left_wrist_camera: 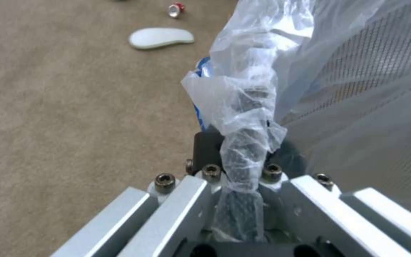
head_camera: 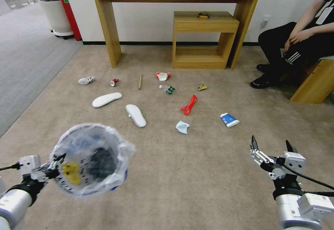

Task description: Pick up the trash bin and place the garbage on the floor into it.

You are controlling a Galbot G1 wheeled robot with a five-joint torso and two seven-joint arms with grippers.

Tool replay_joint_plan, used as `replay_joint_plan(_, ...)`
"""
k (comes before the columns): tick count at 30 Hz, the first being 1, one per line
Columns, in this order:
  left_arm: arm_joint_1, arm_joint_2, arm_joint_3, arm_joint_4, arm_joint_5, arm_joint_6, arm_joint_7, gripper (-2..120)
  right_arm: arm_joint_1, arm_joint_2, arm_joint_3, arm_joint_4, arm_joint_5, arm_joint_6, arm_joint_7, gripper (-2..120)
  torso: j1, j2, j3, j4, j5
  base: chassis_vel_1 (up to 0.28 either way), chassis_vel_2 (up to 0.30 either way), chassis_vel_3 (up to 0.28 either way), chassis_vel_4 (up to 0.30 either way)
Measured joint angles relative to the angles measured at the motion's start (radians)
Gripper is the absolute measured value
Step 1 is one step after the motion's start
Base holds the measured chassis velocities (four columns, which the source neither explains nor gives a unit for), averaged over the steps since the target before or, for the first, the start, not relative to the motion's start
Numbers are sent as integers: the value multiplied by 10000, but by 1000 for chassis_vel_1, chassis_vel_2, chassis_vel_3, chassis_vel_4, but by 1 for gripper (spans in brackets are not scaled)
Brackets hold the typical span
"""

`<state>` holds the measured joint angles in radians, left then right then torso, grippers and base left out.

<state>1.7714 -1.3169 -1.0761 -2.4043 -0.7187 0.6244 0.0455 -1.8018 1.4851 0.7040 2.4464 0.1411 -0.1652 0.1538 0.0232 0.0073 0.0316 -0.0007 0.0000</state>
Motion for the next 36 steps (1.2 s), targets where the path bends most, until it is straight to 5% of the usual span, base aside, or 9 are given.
replay_joint_plan(5, 231, -583, 545, -398, 1465, -236, 491, 0, 427, 20, -128, -251, -23, -236, 33, 100, 0, 0, 0, -3, 1, 0, 0, 0, 0)
replay_joint_plan(18, 487, -643, 490, -188, 1736, -447, 857, 0, 780, -26, -283, -320, 199, -766, 228, 100, -1, 0, 1, 0, -2, -5, 151, 2, -159)
replay_joint_plan(36, 509, -603, 486, -53, 1736, -548, 1093, 0, 855, 23, -283, -475, 269, -813, 558, 100, 1, -1, 1, 0, -2, 24, 535, -28, -526)
